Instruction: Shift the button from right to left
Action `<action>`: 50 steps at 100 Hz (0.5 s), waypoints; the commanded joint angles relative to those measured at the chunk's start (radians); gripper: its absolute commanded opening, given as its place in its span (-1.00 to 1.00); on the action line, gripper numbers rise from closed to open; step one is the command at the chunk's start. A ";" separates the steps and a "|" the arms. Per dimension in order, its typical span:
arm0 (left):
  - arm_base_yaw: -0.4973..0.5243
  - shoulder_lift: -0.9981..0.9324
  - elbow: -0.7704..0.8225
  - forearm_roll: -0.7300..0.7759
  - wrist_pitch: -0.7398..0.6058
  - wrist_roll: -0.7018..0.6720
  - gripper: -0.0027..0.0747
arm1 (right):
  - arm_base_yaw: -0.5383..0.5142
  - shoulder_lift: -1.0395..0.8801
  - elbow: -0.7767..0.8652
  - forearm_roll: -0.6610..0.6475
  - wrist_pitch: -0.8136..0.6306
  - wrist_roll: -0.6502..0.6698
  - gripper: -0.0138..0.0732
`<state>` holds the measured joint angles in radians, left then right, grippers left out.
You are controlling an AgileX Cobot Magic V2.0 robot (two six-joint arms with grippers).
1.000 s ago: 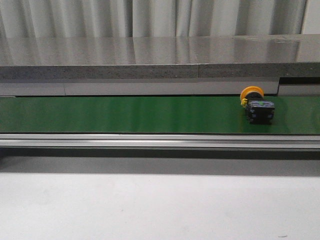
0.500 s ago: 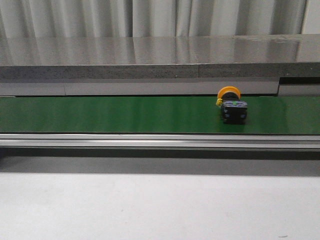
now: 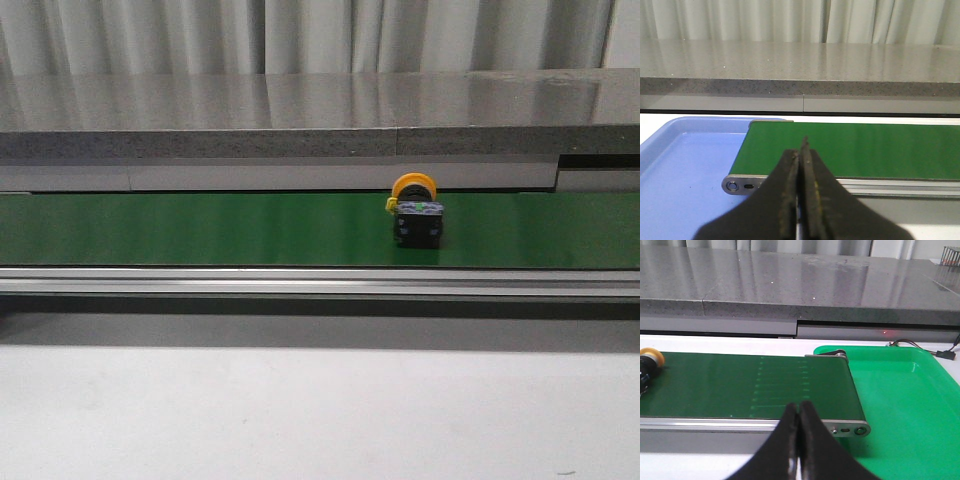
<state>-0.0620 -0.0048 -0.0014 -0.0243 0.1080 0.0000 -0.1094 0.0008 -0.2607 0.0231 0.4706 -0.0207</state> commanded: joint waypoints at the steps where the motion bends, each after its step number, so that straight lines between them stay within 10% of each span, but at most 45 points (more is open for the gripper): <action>1: -0.001 -0.031 0.044 -0.006 -0.108 0.000 -0.98 | 0.003 0.011 -0.023 -0.010 -0.089 0.001 -0.84; 50: -0.001 -0.031 0.013 -0.010 -0.108 0.000 -0.98 | 0.003 0.011 -0.023 -0.010 -0.089 0.001 -0.84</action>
<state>-0.0620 -0.0048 -0.0014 -0.0243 0.0758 0.0000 -0.1094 0.0008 -0.2607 0.0231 0.4706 -0.0207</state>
